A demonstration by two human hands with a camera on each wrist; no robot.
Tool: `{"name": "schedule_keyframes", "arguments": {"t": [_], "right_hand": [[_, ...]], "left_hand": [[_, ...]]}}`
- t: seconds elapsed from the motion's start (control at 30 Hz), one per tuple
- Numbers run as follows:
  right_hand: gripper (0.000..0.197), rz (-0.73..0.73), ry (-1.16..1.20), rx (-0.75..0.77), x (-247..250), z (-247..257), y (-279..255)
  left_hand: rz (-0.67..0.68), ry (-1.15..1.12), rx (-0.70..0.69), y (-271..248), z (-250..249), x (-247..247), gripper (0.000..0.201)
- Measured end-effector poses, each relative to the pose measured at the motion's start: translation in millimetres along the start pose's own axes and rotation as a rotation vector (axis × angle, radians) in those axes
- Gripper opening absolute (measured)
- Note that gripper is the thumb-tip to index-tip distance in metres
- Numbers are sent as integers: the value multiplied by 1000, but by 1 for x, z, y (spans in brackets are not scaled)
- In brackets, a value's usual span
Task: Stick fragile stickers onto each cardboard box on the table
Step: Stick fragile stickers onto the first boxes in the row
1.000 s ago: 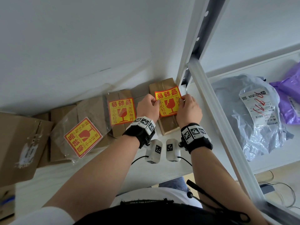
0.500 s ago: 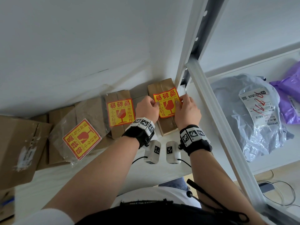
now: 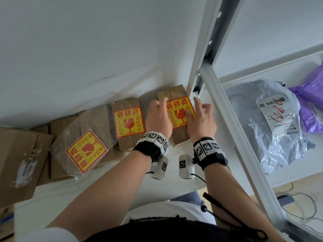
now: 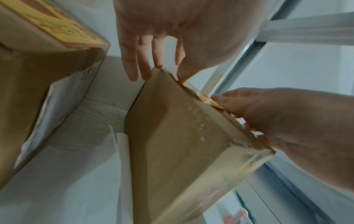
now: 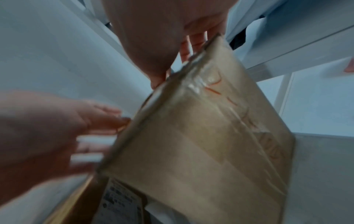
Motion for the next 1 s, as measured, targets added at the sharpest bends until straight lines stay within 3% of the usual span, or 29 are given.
{"name": "schedule_keyframes", "arguments": {"t": [0.1,0.2,0.33,0.43,0.53,0.67,0.73,0.83,0.93,1.0], "right_hand": [[51,105,-21,124,-13,2,-5],[56,259,-10,100,-22,1,-6],[52,328,156,-67,-26,-8,-5],[39,203,408,-212,-22,-17,-6],[40,125,639,-369,-20,-24,-9],[17,207,837,-430,-25,-22,-11],[18,282,1048,-468,-25,-13,-14],[31,362,1176,-390,-18,6,-8],[41,366,1070,-203,-10,23,3],[53,359,995,-161,-13,26,4]], "left_hand": [[111,122,-134,-4,-12,-14,60],[291,89,-131,-12,-12,-28,83],[344,-69,-46,-16,-8,-32,93],[392,-184,67,-21,-2,-31,91],[403,-316,193,-24,6,-28,82],[373,-530,306,-27,15,-17,73],[367,-734,442,-27,20,-11,83],[291,-940,556,-28,26,-5,111],[257,-1011,576,-30,32,-5,128],[257,-1046,598,-32,36,-5,132]]}}
Point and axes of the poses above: each hand's wrist, its own y-axis towards the middle knuckle, its own x-axis out of the back of the hand, z = x × y, the point moved 6 cm from there along y, towards the middle knuckle, and after that the axes turned 14 degrees about y, right-handed, at the moved point
